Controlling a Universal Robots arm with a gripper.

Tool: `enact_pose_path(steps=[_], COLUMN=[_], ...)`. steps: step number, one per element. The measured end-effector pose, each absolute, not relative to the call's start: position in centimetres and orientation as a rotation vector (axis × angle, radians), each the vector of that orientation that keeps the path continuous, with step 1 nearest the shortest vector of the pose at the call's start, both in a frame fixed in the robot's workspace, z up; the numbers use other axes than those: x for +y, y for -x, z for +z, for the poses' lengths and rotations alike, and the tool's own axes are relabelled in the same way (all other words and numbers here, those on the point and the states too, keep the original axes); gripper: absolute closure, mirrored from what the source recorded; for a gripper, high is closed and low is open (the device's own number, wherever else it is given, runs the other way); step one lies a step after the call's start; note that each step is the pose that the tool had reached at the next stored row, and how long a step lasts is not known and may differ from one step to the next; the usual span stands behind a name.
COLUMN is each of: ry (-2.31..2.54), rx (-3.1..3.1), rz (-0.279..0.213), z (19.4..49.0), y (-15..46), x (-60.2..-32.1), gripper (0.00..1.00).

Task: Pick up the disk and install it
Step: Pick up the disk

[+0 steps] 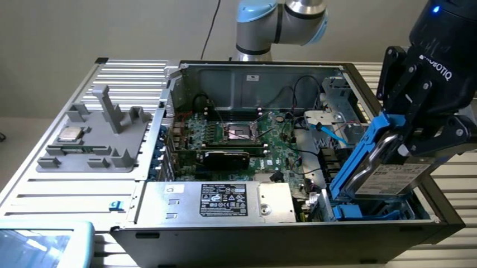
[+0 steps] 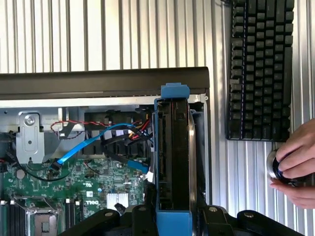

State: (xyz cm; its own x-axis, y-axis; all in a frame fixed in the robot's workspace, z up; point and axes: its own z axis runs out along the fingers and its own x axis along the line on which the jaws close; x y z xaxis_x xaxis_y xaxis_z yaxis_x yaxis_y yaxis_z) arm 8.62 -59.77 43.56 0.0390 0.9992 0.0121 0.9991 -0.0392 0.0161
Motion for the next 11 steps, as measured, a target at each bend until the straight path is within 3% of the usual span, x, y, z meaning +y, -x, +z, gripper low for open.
enact_pose_path(steps=[11], ry=[-2.262], rx=[2.175], rz=[0.032], z=[42.92], y=[-8.31], x=[-59.78], gripper=[0.63])
